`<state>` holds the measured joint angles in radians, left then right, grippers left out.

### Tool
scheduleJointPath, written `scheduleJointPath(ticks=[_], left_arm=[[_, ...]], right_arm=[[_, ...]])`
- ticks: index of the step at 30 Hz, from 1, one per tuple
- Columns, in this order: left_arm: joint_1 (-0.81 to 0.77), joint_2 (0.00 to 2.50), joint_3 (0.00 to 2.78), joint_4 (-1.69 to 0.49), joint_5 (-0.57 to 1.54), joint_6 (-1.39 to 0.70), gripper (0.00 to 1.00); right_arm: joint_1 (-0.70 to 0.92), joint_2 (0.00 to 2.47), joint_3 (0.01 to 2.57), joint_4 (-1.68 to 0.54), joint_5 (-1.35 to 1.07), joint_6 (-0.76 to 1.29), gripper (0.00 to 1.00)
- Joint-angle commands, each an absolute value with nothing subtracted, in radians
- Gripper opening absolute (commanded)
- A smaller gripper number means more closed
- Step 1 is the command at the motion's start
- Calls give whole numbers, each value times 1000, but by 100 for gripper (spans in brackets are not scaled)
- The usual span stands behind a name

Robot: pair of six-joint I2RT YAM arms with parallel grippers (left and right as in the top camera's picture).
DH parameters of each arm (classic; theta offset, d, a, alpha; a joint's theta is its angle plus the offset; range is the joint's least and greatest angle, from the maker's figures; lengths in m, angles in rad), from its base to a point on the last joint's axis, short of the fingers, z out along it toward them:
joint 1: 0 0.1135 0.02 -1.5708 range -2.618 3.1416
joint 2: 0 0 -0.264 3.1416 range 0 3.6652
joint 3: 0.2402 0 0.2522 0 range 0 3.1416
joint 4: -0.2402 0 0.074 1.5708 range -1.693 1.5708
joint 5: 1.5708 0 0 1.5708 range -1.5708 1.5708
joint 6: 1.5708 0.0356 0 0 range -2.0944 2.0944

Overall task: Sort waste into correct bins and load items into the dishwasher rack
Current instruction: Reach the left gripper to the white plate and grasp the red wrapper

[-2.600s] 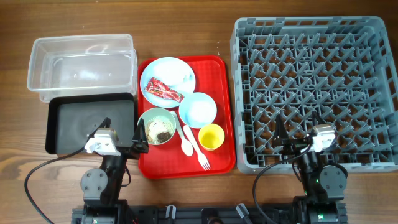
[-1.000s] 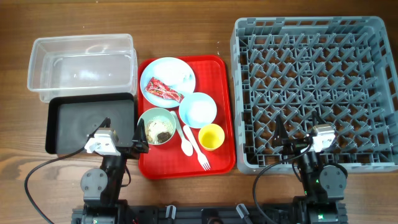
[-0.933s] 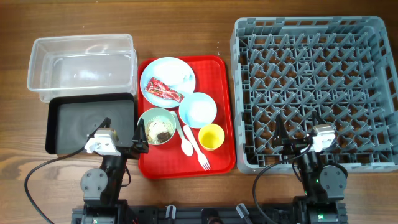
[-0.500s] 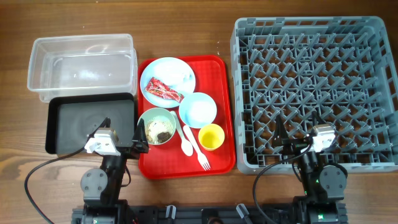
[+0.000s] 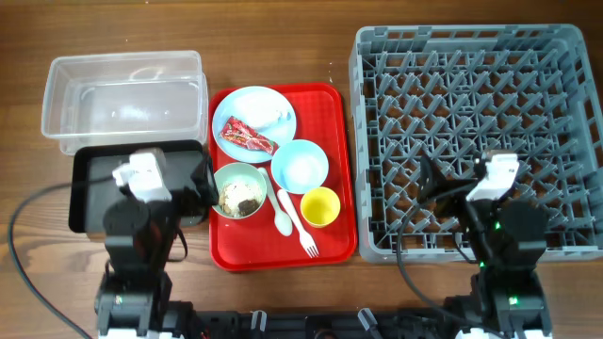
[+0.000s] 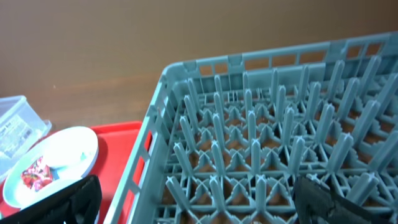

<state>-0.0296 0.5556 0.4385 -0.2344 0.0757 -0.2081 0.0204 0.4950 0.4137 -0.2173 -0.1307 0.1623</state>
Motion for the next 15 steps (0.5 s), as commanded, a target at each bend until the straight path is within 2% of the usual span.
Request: scheduleJointPath(ticks=[1,5,7,12,15], left_arm=[[-23,741,649,-360,70,-216,100],[-23,1004,1013,-728,69,-216,100],[-23,1032,1075,-774,93,-217,100],[-50,1089,1076,-509,130,-213,100],[-126,1226,1076,-381,130,-107,100]], right_arm=[[15,614,567,-323,-144,139,100],[15,738,727,-542,-84,52,100],[15,746,751,-569,-96,56,100],[15,747,751,-562,-102,55,100],[15,749,751,-563,-102,56,100]])
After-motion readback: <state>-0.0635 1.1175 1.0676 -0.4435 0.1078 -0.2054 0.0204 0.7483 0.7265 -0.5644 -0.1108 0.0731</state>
